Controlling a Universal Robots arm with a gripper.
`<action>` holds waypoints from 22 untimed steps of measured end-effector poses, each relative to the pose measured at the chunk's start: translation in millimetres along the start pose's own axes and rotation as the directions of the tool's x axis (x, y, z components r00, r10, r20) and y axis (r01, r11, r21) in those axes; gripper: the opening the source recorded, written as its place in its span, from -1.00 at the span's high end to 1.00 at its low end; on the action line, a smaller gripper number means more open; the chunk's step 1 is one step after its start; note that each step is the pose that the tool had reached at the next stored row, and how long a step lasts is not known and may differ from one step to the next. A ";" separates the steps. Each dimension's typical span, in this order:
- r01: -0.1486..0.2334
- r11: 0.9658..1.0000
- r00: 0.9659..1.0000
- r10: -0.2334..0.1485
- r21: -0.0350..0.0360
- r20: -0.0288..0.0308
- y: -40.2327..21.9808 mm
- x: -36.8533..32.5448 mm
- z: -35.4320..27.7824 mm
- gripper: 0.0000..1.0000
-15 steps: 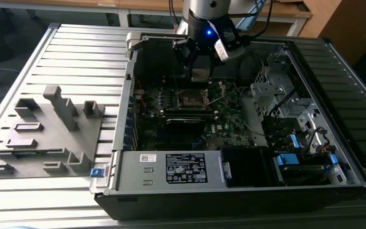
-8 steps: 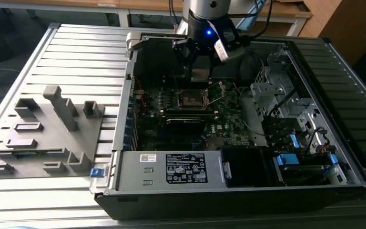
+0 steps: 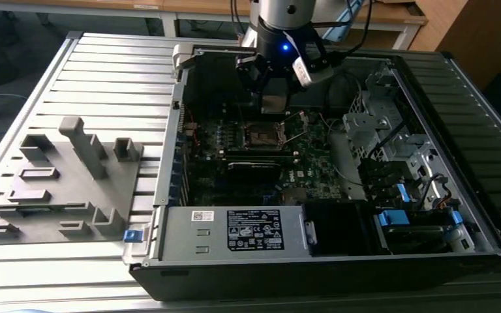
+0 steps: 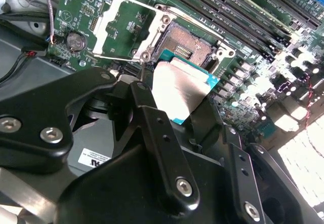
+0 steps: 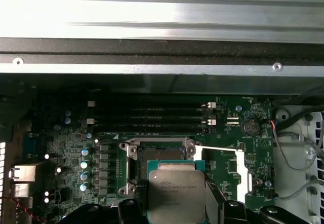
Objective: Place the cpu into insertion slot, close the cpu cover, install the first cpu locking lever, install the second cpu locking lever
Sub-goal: 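Place the cpu into insertion slot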
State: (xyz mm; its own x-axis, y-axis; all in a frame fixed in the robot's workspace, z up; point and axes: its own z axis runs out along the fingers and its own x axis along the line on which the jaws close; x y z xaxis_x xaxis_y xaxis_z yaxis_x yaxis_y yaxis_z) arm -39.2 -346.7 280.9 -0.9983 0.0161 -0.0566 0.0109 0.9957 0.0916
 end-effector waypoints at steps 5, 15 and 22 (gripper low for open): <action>0.000 1.000 1.000 0.000 0.000 0.000 -0.5 0.3 5.0 -0.07; 0.000 1.000 1.000 0.000 0.003 0.000 -1.7 4.2 18.4 -0.07; 0.000 1.000 1.000 0.000 0.007 0.000 -2.7 4.8 28.4 -0.07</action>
State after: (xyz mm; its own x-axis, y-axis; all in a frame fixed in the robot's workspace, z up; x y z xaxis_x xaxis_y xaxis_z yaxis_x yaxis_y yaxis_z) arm -42.4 -346.7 252.1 -0.9983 0.0157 -0.0567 0.0109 0.9964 0.0842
